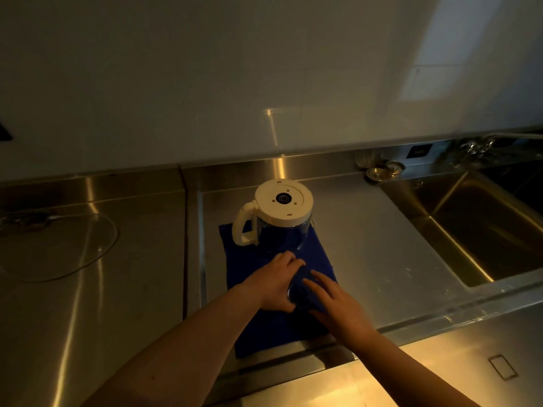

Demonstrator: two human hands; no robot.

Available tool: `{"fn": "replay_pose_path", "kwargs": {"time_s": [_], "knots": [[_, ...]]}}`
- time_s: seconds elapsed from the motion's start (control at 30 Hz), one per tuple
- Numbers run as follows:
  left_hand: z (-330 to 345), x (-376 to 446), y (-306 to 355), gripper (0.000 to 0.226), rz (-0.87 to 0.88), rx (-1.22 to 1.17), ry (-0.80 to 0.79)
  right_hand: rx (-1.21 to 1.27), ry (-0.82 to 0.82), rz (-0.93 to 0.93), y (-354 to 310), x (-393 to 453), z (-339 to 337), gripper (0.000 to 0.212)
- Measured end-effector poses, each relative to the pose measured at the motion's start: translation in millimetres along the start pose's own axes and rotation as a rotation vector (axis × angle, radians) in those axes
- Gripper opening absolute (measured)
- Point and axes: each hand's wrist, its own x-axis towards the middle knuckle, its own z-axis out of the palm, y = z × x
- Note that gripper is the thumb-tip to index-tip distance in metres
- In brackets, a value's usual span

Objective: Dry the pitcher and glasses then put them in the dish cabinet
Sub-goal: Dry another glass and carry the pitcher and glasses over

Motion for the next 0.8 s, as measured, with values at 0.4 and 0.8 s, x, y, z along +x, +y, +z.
{"fn": "replay_pose_path", "kwargs": {"time_s": [0.4,0.8], "knots": [[12,10,16,0.087,0.009,0.191,0.001,-0.047,0.066,-0.073,12,-5,11,0.033],[16,9,-2,0.087,0.048,0.239,-0.097,0.064,0.048,-0.054,5,27,-12,0.033]]}}
